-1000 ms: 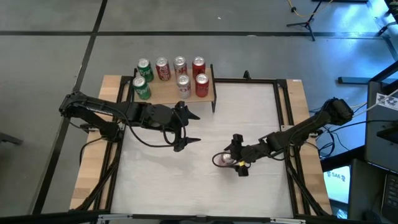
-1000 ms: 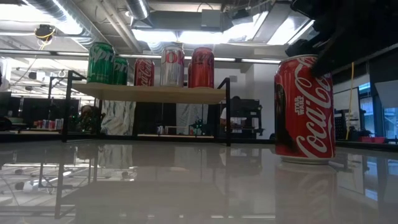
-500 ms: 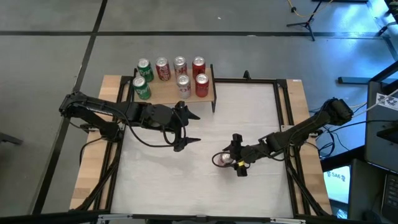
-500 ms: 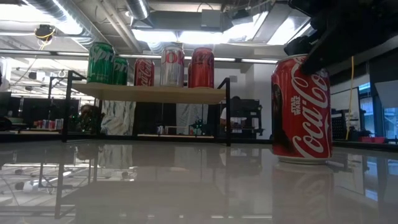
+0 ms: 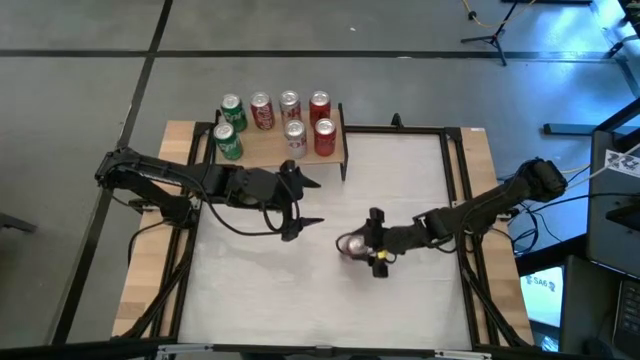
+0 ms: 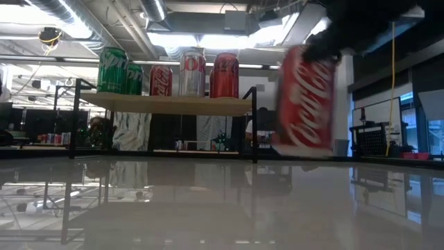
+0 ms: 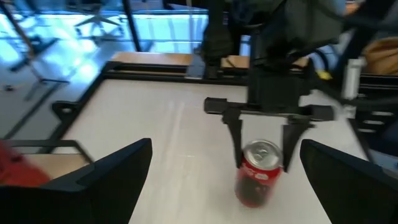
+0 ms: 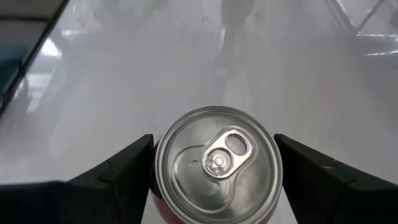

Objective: Place canned beverage on shelf
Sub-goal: Put the red white soda can on the shelf aligned with the other red white soda can

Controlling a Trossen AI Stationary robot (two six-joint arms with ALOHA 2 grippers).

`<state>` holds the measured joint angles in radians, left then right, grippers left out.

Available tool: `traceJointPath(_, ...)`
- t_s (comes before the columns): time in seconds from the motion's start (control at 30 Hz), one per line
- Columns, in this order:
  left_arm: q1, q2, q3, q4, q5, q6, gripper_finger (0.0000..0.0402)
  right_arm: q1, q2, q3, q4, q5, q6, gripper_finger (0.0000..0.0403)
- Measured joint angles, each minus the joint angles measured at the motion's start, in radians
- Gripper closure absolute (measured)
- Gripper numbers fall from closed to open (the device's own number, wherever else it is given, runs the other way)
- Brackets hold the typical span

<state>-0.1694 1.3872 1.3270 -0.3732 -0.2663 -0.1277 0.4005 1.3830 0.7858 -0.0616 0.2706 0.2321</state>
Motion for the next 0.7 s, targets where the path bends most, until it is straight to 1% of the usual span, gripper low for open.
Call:
traceJointPath(0.2, -0.025, 0.0, 0.0, -0.026, -0.132, 0.004, 0.0003, -0.089, 0.0, 0.088, 0.006, 0.0, 0.0, 0.0116)
traceJointPath(0.3, -0.049, 0.0, 0.0, -0.065, -0.206, -0.022, 0.0003, -0.133, -0.001, 0.134, 0.006, 0.007, 0.001, 0.0112)
traceJointPath(0.43, -0.094, 0.0, 0.0, -0.134, -0.304, -0.108, 0.0003, -0.186, -0.002, 0.183, 0.008, 0.008, 0.002, 0.0115)
traceJointPath(0.57, -0.147, 0.0, -0.001, -0.214, -0.398, -0.239, 0.0003, -0.226, -0.002, 0.216, 0.008, 0.008, 0.002, 0.0114)
traceJointPath(0.7, -0.2, 0.007, -0.055, -0.214, -0.506, -0.355, 0.0003, -0.254, -0.002, 0.236, 0.008, 0.008, 0.002, 0.0114)
